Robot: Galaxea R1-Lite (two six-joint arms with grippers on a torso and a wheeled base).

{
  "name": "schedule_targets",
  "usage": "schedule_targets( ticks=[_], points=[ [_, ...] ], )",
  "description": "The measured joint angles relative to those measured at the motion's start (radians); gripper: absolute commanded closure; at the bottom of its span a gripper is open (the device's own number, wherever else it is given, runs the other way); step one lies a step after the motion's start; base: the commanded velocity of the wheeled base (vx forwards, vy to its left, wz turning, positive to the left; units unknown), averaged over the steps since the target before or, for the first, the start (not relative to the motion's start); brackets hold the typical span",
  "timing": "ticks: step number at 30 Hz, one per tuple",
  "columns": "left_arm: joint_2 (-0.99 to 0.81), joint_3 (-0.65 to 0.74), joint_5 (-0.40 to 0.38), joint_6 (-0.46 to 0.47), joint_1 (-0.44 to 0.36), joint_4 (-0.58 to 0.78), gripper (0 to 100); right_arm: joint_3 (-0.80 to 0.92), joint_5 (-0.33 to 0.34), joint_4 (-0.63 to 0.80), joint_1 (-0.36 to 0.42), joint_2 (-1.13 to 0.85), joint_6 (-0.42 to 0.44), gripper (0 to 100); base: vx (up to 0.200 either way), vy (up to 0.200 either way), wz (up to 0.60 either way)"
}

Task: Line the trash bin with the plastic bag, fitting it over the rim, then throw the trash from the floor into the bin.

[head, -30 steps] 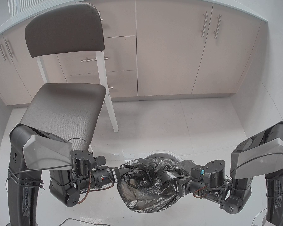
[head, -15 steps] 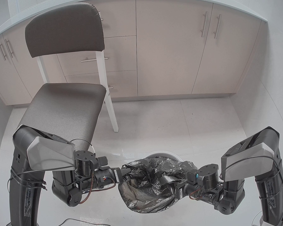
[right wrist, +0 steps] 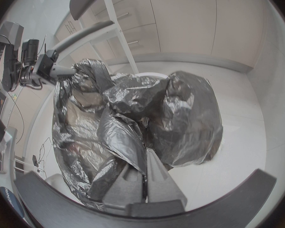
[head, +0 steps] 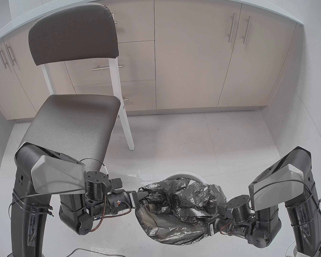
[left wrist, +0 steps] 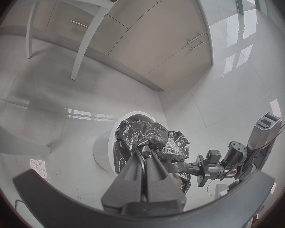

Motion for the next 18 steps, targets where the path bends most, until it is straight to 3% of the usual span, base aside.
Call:
schedule_targets(
  ticks=[7, 8, 18],
  points=[
    [0.004, 0.001, 0.0, 0.005, 0.0, -0.001, 100, 0.019, -0.004, -0.001, -0.003, 0.018, -0.002, 100, 0.0, 0.0, 0.0],
    [0.004, 0.001, 0.0, 0.005, 0.0, 0.0, 100, 0.019, -0.004, -0.001, -0.003, 0.023, -0.003, 0, 0.0, 0.0, 0.0],
    [0.006, 0.004, 0.0, 0.006, 0.0, -0.002, 100, 0.041, 0.002, 0.0, -0.003, 0.011, 0.0, 0, 0.0, 0.0, 0.0]
  ],
)
